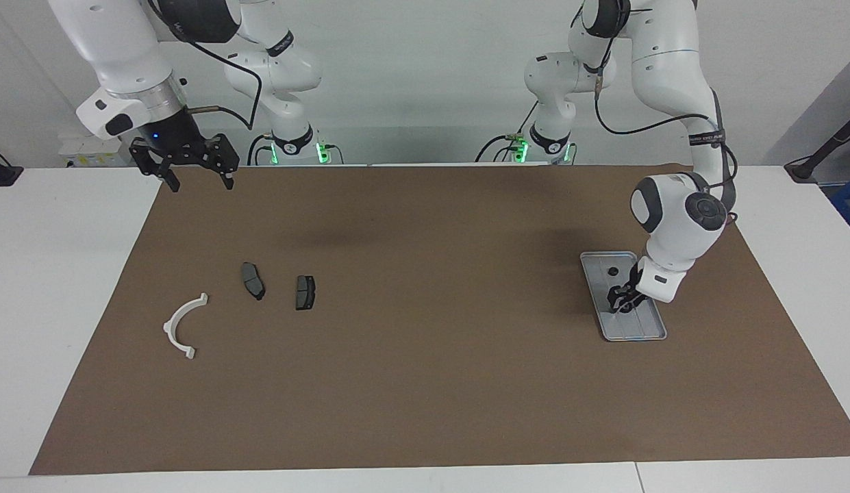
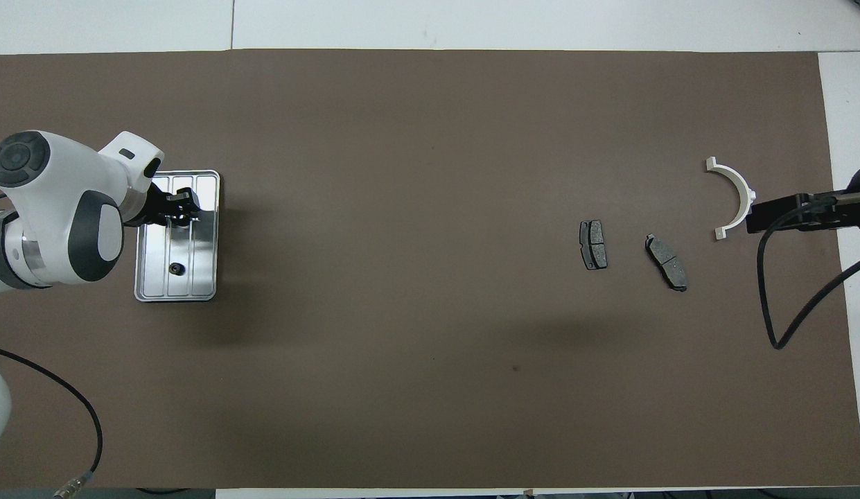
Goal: Place bearing gear from tray to pile
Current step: 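Lift the black bearing off the tray with the left gripper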
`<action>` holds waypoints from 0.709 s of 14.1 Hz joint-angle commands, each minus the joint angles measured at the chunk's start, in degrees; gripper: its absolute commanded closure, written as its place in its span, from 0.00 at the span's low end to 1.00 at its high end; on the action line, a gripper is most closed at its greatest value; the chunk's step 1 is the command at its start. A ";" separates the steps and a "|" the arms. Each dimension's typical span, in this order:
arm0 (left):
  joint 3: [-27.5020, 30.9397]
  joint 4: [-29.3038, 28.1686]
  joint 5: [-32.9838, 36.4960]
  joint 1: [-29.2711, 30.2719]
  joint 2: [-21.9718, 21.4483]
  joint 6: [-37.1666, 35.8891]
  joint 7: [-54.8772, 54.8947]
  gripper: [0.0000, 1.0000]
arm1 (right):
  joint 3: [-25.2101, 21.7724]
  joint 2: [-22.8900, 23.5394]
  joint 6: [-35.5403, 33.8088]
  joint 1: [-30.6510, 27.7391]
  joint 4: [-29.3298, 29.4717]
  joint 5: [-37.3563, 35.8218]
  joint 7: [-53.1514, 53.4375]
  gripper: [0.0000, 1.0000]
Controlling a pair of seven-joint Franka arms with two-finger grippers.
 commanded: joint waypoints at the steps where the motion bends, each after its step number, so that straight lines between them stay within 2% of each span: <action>1: 0.44 -1.39 -0.33 -0.26 -0.39 1.39 -0.48 0.79 | 0.38 -1.60 0.94 -0.30 -1.87 0.87 0.07 0.00; 2: 0.44 -0.69 -0.33 -0.26 -0.39 0.51 -0.57 0.85 | 0.47 -1.60 0.93 -0.30 -1.78 0.87 0.07 0.00; 5: 0.44 6.32 -0.68 -2.35 0.57 -7.99 -4.14 0.86 | 0.56 -1.60 1.02 -0.21 -1.78 0.87 0.07 0.00; 8: 0.44 13.36 -0.68 -9.81 1.72 -14.69 -18.00 0.85 | 0.56 -1.60 0.94 -0.30 -1.78 0.87 -0.11 0.00; 10: 0.53 16.62 -0.68 -16.48 3.12 -15.05 -29.95 0.85 | 0.56 -1.60 0.93 -0.30 -1.78 0.87 -0.20 0.00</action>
